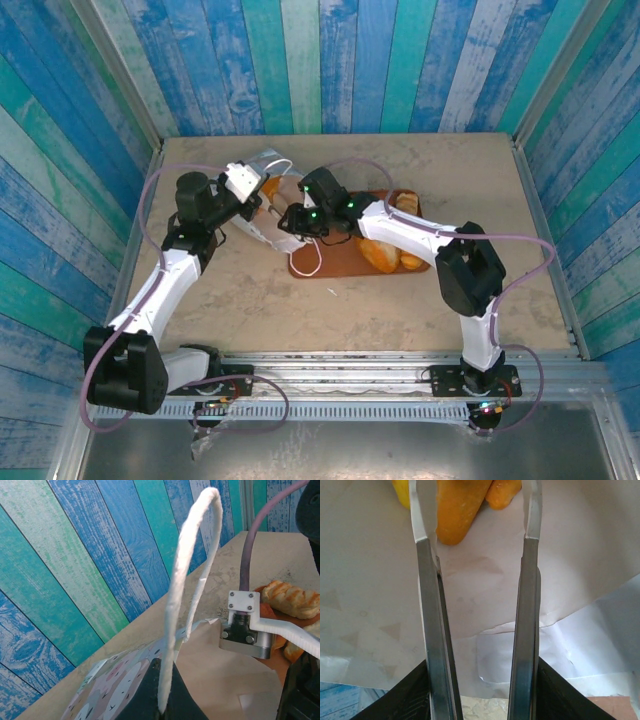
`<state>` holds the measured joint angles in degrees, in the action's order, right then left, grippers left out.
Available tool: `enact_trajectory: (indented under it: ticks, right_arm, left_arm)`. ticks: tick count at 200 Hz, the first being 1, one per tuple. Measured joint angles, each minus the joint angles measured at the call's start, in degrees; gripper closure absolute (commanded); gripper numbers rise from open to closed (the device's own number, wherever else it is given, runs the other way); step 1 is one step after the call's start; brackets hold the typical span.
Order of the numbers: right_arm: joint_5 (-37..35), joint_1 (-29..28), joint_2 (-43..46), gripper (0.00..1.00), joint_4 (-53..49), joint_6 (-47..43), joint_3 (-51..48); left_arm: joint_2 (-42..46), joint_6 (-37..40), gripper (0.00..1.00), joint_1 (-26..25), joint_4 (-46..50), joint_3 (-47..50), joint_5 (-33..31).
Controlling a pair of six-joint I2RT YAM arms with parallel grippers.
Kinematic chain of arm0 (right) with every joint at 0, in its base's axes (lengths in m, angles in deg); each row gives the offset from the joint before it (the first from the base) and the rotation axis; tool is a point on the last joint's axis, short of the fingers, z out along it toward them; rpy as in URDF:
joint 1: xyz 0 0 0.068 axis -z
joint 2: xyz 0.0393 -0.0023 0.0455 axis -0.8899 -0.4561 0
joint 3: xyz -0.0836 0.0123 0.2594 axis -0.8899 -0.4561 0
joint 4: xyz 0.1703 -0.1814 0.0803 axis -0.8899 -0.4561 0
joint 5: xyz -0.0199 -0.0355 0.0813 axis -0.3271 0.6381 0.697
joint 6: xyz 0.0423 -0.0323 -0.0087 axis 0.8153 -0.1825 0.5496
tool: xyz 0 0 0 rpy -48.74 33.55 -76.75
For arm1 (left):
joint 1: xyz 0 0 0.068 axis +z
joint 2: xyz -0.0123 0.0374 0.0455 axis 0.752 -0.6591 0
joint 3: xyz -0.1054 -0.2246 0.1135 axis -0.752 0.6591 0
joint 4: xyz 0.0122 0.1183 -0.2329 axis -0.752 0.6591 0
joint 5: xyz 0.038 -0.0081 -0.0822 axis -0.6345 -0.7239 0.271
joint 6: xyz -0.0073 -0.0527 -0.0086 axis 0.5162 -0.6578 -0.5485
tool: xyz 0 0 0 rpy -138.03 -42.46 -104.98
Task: Take the fake bread out of the paper bag
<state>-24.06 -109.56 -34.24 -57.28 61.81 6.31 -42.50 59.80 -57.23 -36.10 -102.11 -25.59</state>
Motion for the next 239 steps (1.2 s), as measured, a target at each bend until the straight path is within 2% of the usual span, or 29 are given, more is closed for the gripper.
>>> enact_trajectory:
  ticks: [175,210,239]
  right_arm:
    - [1.0,-1.3,-9.4,0.49,-5.6,-4.5,14.6]
    - [1.3,-1.3,-11.5,0.59,-7.1,-5.3,17.2]
    - [1.3,-1.2,-12.2,0.72,-7.9,-5.7,16.8]
  left_arm:
    - [-0.1,0.2,1.0,0.0,0.0,0.0,0.0]
    - [-0.1,0.2,1.0,0.0,0.0,0.0,0.1]
    - [-0.1,0.3,1.0,0.0,0.0,0.0,0.1]
